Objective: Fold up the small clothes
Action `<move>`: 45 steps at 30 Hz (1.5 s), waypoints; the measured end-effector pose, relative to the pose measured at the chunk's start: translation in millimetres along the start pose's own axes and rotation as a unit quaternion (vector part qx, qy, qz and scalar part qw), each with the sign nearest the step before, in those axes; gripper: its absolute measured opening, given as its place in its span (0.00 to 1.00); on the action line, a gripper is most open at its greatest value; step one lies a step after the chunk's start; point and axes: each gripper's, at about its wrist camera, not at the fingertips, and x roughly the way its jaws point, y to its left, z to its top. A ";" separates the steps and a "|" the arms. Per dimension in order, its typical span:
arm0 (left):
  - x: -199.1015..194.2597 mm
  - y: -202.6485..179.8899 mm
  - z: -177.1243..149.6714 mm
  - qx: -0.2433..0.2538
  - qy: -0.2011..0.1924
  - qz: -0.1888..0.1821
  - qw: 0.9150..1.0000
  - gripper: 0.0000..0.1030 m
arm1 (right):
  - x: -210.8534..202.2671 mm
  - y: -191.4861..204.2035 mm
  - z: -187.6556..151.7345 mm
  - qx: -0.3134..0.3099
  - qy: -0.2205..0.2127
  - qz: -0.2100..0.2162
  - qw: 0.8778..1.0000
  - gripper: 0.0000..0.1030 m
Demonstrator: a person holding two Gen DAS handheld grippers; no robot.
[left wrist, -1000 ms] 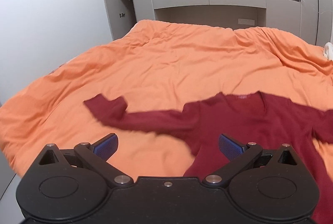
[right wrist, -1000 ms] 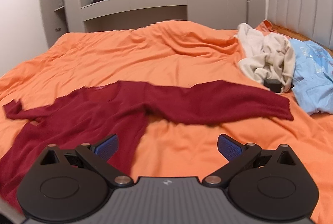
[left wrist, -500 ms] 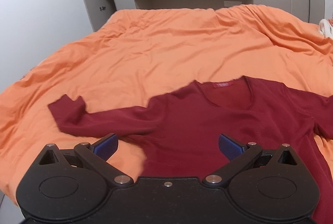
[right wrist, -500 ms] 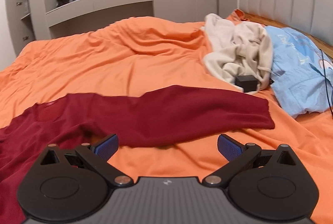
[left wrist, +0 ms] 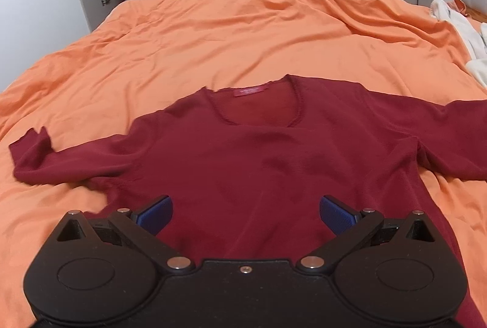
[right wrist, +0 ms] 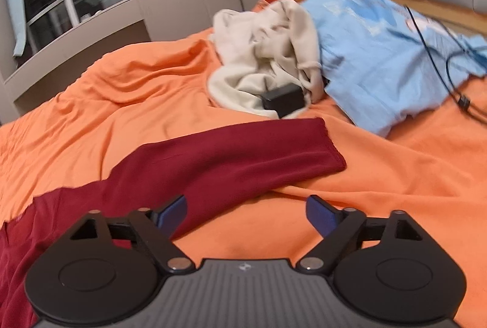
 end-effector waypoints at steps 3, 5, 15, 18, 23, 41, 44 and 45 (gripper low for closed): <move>6.4 -3.6 1.9 0.003 0.002 -0.002 1.000 1.00 | 22.3 -11.5 -0.1 0.038 0.006 -0.006 0.999 0.69; 9.0 -5.0 3.2 0.008 0.002 -0.003 1.000 1.00 | 32.6 -17.6 -0.7 0.063 0.006 -0.011 0.998 0.59; 16.9 1.3 12.4 0.001 0.017 -0.009 1.000 1.00 | 64.3 -41.7 3.6 0.165 -0.014 -0.044 0.985 0.31; 12.6 8.8 15.5 0.002 0.016 -0.001 1.000 1.00 | 64.9 -40.7 2.9 0.161 -0.030 -0.056 0.985 0.10; 6.1 31.5 22.6 0.000 0.015 0.016 1.000 1.00 | 52.4 -18.3 11.6 0.106 -0.069 -0.076 0.989 0.05; -7.4 179.2 33.9 -0.096 -0.023 0.049 0.994 1.00 | -24.0 328.5 2.7 -0.311 -0.219 0.117 0.918 0.04; -4.1 203.8 30.2 -0.118 -0.020 0.057 0.991 1.00 | -17.6 384.2 -32.6 -0.367 -0.202 0.155 0.895 0.04; -2.5 210.5 28.3 -0.122 -0.018 0.059 0.991 1.00 | -14.4 398.1 -44.3 -0.383 -0.194 0.164 0.888 0.04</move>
